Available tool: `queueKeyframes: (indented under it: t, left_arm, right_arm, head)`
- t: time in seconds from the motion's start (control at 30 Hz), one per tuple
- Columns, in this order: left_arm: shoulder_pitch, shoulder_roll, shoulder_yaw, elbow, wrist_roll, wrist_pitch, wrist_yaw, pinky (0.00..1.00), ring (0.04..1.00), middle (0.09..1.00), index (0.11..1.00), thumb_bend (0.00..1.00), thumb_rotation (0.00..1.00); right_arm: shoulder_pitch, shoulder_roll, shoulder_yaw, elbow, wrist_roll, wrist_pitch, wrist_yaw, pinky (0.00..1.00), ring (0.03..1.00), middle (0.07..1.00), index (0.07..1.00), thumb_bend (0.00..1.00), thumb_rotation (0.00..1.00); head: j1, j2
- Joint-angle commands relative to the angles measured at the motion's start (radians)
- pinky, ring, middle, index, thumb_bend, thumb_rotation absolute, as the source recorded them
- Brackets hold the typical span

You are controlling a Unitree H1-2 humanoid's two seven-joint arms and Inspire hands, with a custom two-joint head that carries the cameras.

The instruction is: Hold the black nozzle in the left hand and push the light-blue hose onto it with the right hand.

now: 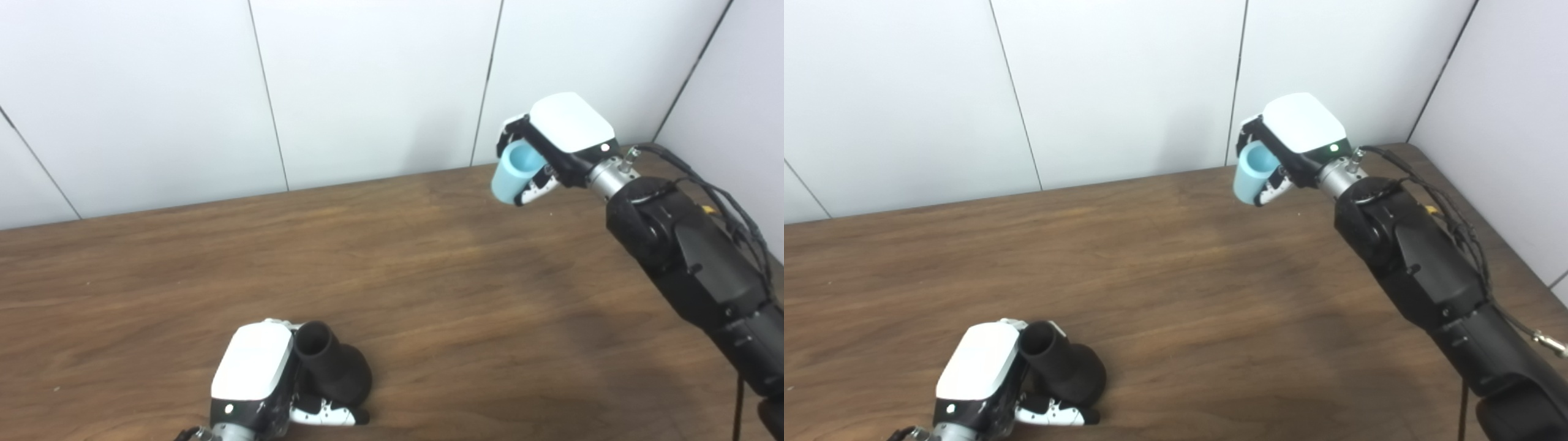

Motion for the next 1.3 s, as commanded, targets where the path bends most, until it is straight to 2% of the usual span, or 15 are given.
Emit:
queueKeyframes:
  t: [0.0, 0.13, 0.2, 0.3, 0.4, 0.5, 0.57, 0.6, 0.73, 0.87, 0.93, 1.0, 1.1, 1.27]
  left_arm:
    - [0.022, -0.017, -0.033, 0.006, 0.006, 0.003, -0.057, 0.73, 0.603, 0.464, 0.498, 0.52, 0.0]
    - [0.023, -0.038, -0.046, 0.012, 0.023, 0.009, -0.054, 0.74, 0.609, 0.468, 0.496, 0.52, 0.0]
    - [0.022, -0.048, -0.056, 0.015, 0.034, 0.018, -0.057, 0.76, 0.61, 0.47, 0.495, 0.52, 0.0]
    - [0.019, -0.065, -0.069, 0.021, 0.051, 0.032, -0.06, 0.76, 0.609, 0.465, 0.495, 0.53, 0.0]
    - [0.016, -0.08, -0.079, 0.022, 0.066, 0.046, -0.073, 0.76, 0.615, 0.479, 0.491, 0.52, 0.0]
    - [0.013, -0.09, -0.086, 0.021, 0.072, 0.058, -0.085, 0.79, 0.63, 0.51, 0.476, 0.52, 0.0]
    - [0.012, -0.093, -0.088, 0.022, 0.075, 0.057, -0.085, 0.78, 0.629, 0.516, 0.47, 0.52, 0.0]
    - [0.011, -0.096, -0.09, 0.022, 0.078, 0.058, -0.086, 0.78, 0.626, 0.517, 0.47, 0.52, 0.0]
    - [0.008, -0.104, -0.094, 0.019, 0.084, 0.063, -0.097, 0.77, 0.609, 0.513, 0.475, 0.52, 0.0]
    - [0.003, -0.116, -0.099, 0.014, 0.098, 0.071, -0.12, 0.76, 0.611, 0.52, 0.474, 0.52, 0.0]
    - [-0.002, -0.12, -0.101, 0.011, 0.104, 0.072, -0.133, 0.71, 0.598, 0.517, 0.476, 0.52, 0.0]
    - [-0.008, -0.124, -0.103, 0.007, 0.113, 0.074, -0.154, 0.68, 0.591, 0.517, 0.476, 0.52, 0.0]
    - [-0.028, -0.128, -0.114, -0.006, 0.15, 0.084, -0.221, 0.64, 0.585, 0.535, 0.467, 0.52, 0.0]
    - [-0.065, -0.143, -0.131, -0.021, 0.226, 0.102, -0.342, 0.64, 0.591, 0.519, 0.473, 0.52, 0.0]
  right_arm:
    - [-0.01, -0.019, -0.033, -0.077, -0.006, 0.014, 0.023, 0.37, 0.433, 0.469, 0.506, 0.52, 0.0]
    - [0.025, -0.012, -0.059, -0.158, 0.06, -0.03, 0.056, 0.4, 0.441, 0.48, 0.501, 0.52, 0.0]
    - [0.043, -0.004, -0.074, -0.196, 0.087, -0.022, 0.082, 0.46, 0.478, 0.48, 0.489, 0.52, 0.0]
    - [0.061, 0.008, -0.089, -0.252, 0.144, -0.031, 0.12, 0.48, 0.492, 0.471, 0.494, 0.52, 0.0]
    - [0.073, 0.021, -0.09, -0.309, 0.173, -0.008, 0.169, 0.42, 0.481, 0.452, 0.515, 0.52, 0.0]
    - [0.085, 0.042, -0.086, -0.369, 0.18, -0.003, 0.209, 0.5, 0.473, 0.473, 0.495, 0.52, 0.0]
    - [0.092, 0.059, -0.084, -0.409, 0.184, 0.013, 0.243, 0.52, 0.573, 0.501, 0.473, 0.53, 0.0]
    - [0.096, 0.068, -0.084, -0.431, 0.193, 0.02, 0.261, 0.51, 0.591, 0.507, 0.469, 0.53, 0.0]
    - [0.103, 0.11, -0.082, -0.5, 0.215, 0.051, 0.318, 0.42, 0.575, 0.511, 0.471, 0.53, 0.0]
    - [0.106, 0.151, -0.076, -0.556, 0.237, 0.072, 0.357, 0.45, 0.58, 0.506, 0.472, 0.53, 0.0]
    - [0.111, 0.166, -0.073, -0.573, 0.243, 0.076, 0.367, 0.45, 0.575, 0.499, 0.476, 0.53, 0.0]
    - [0.112, 0.174, -0.072, -0.583, 0.24, 0.078, 0.376, 0.45, 0.573, 0.496, 0.477, 0.53, 0.0]
    - [0.111, 0.188, -0.07, -0.598, 0.234, 0.094, 0.398, 0.44, 0.577, 0.495, 0.477, 0.53, 0.0]
    - [0.106, 0.204, -0.069, -0.616, 0.238, 0.112, 0.42, 0.44, 0.577, 0.497, 0.476, 0.53, 0.0]
  head:
    - [0.036, 0.006]
    - [0.089, 0.014]
    - [0.128, 0.017]
    - [0.169, 0.023]
    - [0.187, 0.029]
    - [0.195, 0.036]
    - [0.197, 0.041]
    - [0.199, 0.046]
    - [0.207, 0.054]
    - [0.216, 0.063]
    - [0.218, 0.065]
    - [0.222, 0.069]
    - [0.223, 0.072]
    - [0.225, 0.077]
